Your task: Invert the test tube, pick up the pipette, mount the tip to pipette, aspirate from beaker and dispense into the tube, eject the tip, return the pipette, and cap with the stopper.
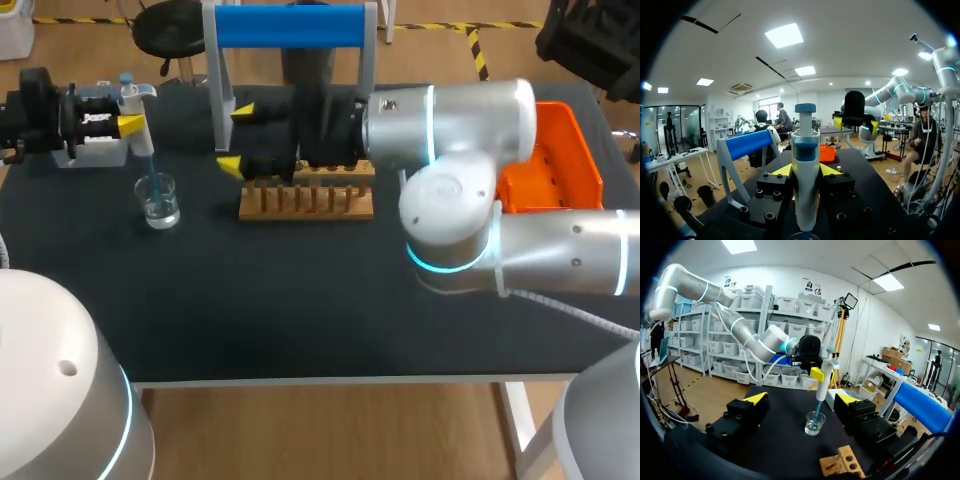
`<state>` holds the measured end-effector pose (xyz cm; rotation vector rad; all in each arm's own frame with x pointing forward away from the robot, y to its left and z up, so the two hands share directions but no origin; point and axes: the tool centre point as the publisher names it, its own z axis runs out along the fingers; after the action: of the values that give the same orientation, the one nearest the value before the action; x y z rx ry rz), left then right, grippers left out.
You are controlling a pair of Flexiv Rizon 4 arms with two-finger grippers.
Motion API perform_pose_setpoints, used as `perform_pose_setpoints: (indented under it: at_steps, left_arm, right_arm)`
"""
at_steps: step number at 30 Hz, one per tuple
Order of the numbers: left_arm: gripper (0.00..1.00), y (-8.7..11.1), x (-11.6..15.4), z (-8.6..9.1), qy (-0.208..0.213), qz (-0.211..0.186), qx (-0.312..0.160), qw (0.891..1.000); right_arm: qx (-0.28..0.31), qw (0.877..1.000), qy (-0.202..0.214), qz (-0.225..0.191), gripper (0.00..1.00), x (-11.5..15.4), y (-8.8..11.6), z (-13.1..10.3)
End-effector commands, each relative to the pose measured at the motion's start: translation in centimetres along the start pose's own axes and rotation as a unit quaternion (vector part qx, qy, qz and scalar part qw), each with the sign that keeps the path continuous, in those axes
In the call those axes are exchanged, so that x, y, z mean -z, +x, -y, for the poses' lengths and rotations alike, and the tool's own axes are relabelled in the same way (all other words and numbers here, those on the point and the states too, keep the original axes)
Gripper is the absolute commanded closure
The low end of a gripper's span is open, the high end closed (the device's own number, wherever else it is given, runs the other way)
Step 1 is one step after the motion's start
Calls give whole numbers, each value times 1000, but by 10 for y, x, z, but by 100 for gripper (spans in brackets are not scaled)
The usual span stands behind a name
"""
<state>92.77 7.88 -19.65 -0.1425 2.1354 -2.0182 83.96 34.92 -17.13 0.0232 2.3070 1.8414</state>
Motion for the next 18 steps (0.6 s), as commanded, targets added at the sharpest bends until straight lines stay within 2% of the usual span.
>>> perform_pose_setpoints:
  at_steps: [1,7,18]
  left_arm:
    - [100,0,0,0,1,0,-1,1000]
    - [100,0,0,0,1,0,-1,1000]
    - [100,0,0,0,1,0,-1,1000]
  right_arm:
    - [-2,997,-4,-74,100,4,-10,-11]
    - [-7,998,-14,-67,100,-1,-18,-31]
    - [-39,995,-48,-79,100,-21,-28,-59]
